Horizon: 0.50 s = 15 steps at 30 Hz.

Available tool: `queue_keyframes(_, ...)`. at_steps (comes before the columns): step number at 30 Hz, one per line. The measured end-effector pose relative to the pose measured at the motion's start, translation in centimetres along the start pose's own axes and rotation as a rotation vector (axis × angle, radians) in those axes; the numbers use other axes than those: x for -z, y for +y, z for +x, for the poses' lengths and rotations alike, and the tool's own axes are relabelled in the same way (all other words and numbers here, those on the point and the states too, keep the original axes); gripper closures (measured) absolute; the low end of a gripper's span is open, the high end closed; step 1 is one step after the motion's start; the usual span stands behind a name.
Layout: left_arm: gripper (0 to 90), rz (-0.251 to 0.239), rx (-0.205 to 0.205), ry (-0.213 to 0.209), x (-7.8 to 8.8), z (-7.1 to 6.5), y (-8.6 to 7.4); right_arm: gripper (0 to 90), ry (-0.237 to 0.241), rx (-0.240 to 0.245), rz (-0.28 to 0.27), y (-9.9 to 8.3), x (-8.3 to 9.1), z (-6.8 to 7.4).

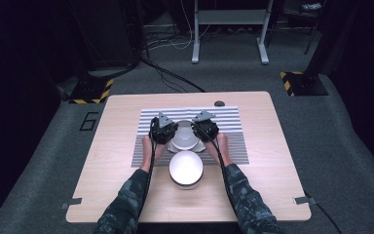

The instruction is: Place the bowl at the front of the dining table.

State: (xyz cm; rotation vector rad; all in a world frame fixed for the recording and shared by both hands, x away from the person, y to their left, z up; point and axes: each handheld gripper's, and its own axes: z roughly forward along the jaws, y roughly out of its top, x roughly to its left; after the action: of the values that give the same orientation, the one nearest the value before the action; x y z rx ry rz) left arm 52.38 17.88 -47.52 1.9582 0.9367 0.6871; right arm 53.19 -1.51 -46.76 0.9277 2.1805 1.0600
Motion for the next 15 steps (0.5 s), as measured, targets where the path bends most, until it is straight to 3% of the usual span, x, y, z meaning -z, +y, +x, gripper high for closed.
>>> queue_keyframes(15,80.7,0.04,0.01,0.007,-0.7,0.03,-0.67,80.1,0.003,-0.019,0.03,-0.62,-0.57,0.16)
